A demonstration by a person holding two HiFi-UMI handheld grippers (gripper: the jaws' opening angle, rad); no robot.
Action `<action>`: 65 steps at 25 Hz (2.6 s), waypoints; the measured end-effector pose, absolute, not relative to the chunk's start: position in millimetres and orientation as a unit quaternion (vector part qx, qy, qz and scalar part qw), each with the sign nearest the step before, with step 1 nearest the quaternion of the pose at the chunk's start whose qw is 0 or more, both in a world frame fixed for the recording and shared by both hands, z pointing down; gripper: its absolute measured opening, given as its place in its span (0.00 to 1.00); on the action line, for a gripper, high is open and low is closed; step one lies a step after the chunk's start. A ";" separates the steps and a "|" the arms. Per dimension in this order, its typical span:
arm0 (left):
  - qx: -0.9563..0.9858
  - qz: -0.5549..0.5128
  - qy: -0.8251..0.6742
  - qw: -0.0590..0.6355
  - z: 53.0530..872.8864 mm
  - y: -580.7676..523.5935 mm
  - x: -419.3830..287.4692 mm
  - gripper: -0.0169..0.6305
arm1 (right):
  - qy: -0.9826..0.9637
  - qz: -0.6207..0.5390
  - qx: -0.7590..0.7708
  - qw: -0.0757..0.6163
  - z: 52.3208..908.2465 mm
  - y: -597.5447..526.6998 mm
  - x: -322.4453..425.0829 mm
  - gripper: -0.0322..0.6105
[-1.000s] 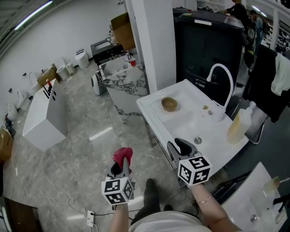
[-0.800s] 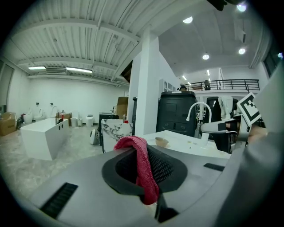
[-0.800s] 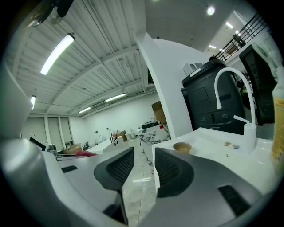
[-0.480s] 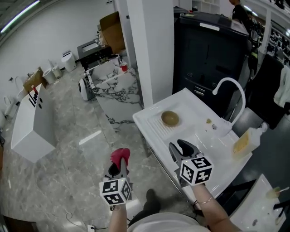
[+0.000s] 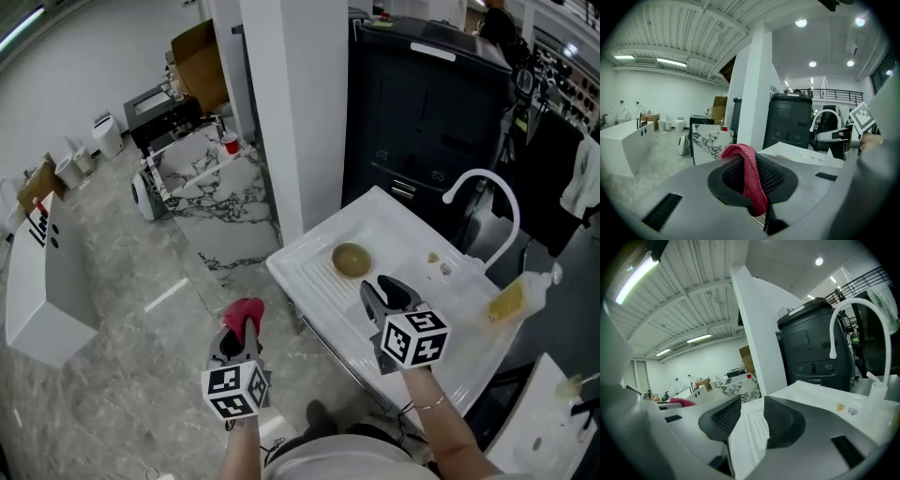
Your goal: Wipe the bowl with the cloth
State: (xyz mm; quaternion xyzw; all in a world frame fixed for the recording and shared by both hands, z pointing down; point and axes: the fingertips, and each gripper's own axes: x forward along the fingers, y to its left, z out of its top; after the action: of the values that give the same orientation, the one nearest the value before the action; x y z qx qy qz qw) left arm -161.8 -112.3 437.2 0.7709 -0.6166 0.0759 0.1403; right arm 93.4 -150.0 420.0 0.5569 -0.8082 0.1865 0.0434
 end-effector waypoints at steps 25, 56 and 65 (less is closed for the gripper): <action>0.813 0.115 -0.550 0.154 464.7 -275.4 -115.7 0.09 | -0.736 0.269 0.613 0.098 522.4 -298.0 148.4 0.31; 0.795 0.164 -0.553 0.186 505.1 -302.5 -101.3 0.09 | -0.707 0.353 0.596 0.143 619.2 -336.8 153.5 0.10; 0.799 0.147 -0.557 0.173 488.5 -274.2 -111.6 0.09 | -0.731 0.289 0.598 0.158 575.3 -317.2 134.8 0.08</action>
State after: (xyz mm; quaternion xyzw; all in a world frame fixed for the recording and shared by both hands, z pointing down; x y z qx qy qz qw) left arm -111.6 -274.2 488.5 0.7989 -0.5569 0.1473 0.1731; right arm 134.8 -317.2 575.3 0.5979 -0.7307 0.2892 0.1579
